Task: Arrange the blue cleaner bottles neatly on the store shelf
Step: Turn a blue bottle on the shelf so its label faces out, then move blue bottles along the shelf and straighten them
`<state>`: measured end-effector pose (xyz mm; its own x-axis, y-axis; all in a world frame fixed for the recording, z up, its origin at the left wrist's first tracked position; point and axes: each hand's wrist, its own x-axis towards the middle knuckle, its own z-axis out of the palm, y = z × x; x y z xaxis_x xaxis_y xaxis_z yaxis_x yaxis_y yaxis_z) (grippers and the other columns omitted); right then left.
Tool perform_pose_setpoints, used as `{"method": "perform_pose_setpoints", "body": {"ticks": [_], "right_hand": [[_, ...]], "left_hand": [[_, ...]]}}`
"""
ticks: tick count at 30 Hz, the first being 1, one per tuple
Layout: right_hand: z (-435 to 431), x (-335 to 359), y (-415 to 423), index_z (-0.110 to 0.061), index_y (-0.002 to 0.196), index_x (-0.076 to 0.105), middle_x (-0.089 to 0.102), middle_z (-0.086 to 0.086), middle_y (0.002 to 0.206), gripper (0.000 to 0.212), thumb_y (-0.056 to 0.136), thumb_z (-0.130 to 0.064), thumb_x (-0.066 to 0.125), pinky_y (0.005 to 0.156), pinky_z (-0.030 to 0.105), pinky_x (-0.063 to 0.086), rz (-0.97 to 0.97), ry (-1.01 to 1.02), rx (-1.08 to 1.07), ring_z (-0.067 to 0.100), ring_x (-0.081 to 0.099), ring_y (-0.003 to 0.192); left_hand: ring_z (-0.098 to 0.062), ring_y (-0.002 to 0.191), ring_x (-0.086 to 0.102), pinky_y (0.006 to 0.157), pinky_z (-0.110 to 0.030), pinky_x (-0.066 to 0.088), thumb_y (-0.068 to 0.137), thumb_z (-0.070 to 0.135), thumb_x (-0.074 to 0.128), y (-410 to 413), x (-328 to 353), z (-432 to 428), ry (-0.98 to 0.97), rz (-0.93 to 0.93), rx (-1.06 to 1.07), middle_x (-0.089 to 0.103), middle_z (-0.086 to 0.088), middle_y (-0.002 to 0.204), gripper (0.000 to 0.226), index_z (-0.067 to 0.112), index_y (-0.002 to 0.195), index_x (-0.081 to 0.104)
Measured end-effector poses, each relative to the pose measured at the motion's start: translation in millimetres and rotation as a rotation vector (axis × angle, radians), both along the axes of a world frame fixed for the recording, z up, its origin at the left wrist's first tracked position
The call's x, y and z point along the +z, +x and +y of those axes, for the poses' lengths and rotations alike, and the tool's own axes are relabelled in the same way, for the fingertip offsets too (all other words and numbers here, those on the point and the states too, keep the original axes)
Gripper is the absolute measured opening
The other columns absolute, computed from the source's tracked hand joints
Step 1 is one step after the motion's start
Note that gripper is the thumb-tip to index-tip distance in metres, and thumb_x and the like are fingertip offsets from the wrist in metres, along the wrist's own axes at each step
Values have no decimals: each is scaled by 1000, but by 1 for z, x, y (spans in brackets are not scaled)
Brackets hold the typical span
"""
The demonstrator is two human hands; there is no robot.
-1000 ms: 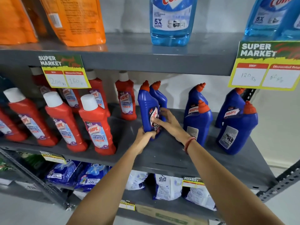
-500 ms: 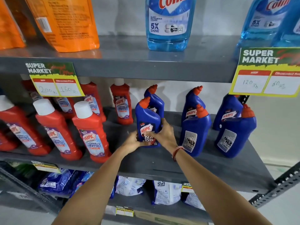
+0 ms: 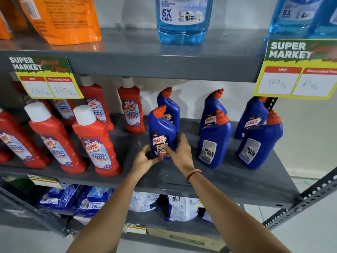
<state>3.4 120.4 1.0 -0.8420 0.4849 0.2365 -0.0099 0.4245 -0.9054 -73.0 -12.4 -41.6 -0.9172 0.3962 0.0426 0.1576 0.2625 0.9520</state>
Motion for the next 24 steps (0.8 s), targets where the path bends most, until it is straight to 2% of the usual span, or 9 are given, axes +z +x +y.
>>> {"method": "perform_pose_setpoints", "body": {"ticks": [2, 4, 7, 10, 14, 17, 19, 21, 24], "right_hand": [[5, -4, 16, -13, 117, 49, 57, 6, 114, 47, 80, -29, 72, 89, 43, 52, 61, -23, -65, 23, 58, 106], [12, -4, 34, -13, 109, 55, 55, 2, 105, 34, 83, -29, 69, 78, 29, 54, 136, 12, -174, 17, 59, 94], [28, -8, 63, -16, 91, 58, 57, 3, 93, 16, 82, -25, 69, 62, 6, 41, 268, 69, -365, 5, 55, 77], [49, -12, 92, -19, 87, 54, 57, 4, 89, 25, 77, -30, 75, 65, 17, 43, 342, -72, -539, 8, 53, 74], [82, -6, 99, -19, 121, 47, 57, 2, 116, 68, 66, -34, 83, 85, 26, 49, 189, -240, -428, 10, 57, 103], [93, 7, 87, -28, 108, 52, 66, -4, 101, 52, 67, -32, 82, 78, 28, 54, 85, -166, -246, 8, 64, 91], [92, 13, 80, -27, 91, 56, 66, -8, 80, 32, 70, -32, 80, 69, 28, 56, 67, -77, -272, 11, 65, 74], [88, 18, 76, -23, 80, 57, 65, -7, 70, 26, 72, -37, 77, 61, 26, 54, 80, 0, -327, 13, 64, 64], [78, 29, 73, -25, 81, 58, 65, -11, 69, 29, 68, -46, 73, 63, 28, 56, 111, 9, -430, 6, 64, 65]], "left_hand": [[-16, 97, 58, 87, -31, 45, 66, 16, 81, 19, -7, 3, 42, 149, 228, 61, 0, 105, 52, 12, 111, 55], [-18, 90, 56, 82, -33, 47, 70, 18, 77, 42, -9, 8, 108, 307, 369, 57, 0, 98, 44, 13, 108, 55], [-12, 81, 54, 77, -19, 44, 73, 21, 70, 68, -2, 27, 125, 472, 273, 55, 0, 88, 32, 19, 101, 55], [-8, 82, 56, 73, -17, 47, 75, 16, 69, 85, 6, 57, 86, 488, 80, 58, -3, 95, 34, 15, 107, 55], [-16, 101, 56, 86, -28, 50, 74, 11, 70, 97, 5, 91, -20, 390, -3, 51, -9, 122, 54, 13, 123, 46], [-25, 118, 48, 97, -29, 42, 72, 9, 71, 105, 3, 110, -75, 302, -60, 44, -15, 131, 71, 6, 134, 35], [-25, 114, 52, 93, -32, 47, 68, 12, 73, 111, 4, 120, -23, 242, -126, 47, -13, 126, 75, 11, 133, 35], [-16, 109, 56, 87, -28, 52, 62, 22, 77, 116, 5, 126, 54, 145, -163, 53, -5, 120, 78, 20, 129, 37], [13, 106, 49, 78, -1, 43, 56, 37, 75, 123, 10, 135, 147, 112, -110, 49, 9, 122, 90, 24, 133, 30]]}}
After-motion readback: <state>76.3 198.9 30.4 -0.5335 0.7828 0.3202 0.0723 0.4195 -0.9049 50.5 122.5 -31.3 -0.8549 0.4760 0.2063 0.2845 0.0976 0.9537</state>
